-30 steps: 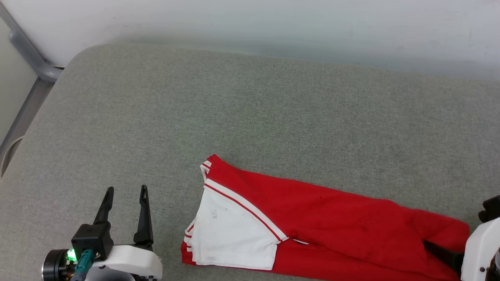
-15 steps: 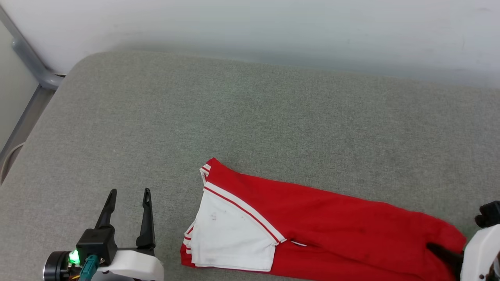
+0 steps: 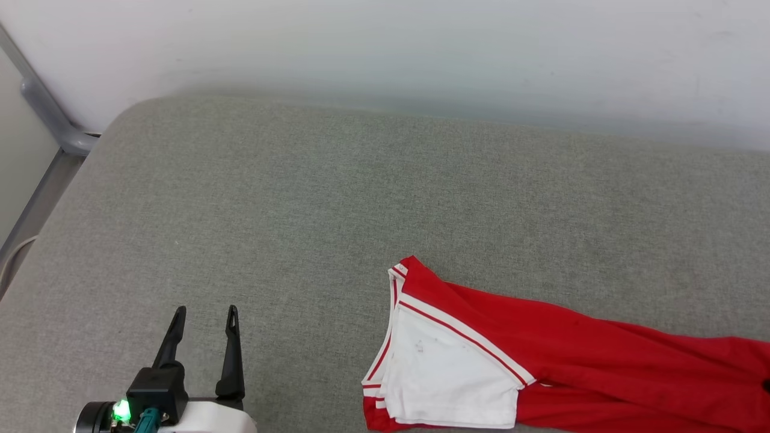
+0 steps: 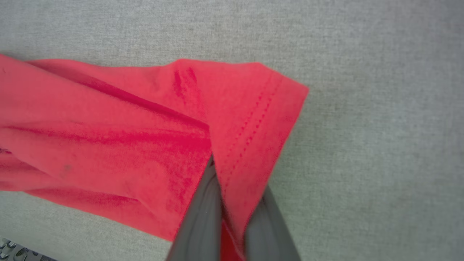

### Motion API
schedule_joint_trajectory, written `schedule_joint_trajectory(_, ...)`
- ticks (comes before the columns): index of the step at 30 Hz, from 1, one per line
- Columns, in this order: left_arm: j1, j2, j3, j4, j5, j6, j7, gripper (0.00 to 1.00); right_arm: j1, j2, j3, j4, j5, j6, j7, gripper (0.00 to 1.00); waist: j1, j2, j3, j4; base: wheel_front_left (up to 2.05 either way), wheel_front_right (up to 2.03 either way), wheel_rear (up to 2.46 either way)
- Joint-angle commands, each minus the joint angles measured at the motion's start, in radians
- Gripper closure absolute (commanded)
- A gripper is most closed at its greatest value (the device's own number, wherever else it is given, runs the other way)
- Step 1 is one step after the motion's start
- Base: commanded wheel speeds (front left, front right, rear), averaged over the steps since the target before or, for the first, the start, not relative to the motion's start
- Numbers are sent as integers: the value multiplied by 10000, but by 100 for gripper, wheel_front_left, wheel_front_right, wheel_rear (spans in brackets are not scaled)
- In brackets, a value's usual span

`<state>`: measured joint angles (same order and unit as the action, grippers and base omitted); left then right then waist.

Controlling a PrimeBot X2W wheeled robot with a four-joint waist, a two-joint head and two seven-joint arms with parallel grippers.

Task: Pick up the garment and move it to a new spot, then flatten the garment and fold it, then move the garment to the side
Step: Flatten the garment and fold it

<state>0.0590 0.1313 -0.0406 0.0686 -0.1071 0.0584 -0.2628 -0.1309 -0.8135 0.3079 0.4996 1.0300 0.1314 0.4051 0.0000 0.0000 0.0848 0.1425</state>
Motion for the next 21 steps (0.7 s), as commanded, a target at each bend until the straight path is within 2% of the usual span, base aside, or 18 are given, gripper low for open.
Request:
schedule_joint_trajectory(1,160,-51,56,57,102,-72,-23,0,88,-15,-62,18,51,-16,11,100,0,0,-51,-3,0,0,0)
schedule_joint_trajectory(5,228,-141,148,134,255,-193,-24,0,220,110,-157,-569,287,-14,131,100,0,0,-177,-45,0,0,0)
schedule_joint_trajectory(10,373,-264,254,166,385,-259,-24,0,509,118,-171,-1979,380,-13,321,100,0,0,-270,-111,0,0,0)
schedule_joint_trajectory(18,148,-383,271,262,548,-404,-24,0,202,697,464,-4214,-395,-13,887,100,0,0,-178,-127,0,0,0)
schedule_joint_trajectory(21,109,-400,264,279,600,-456,-24,0,-39,911,729,-4550,-699,-13,1073,100,0,0,-133,-99,0,0,0)
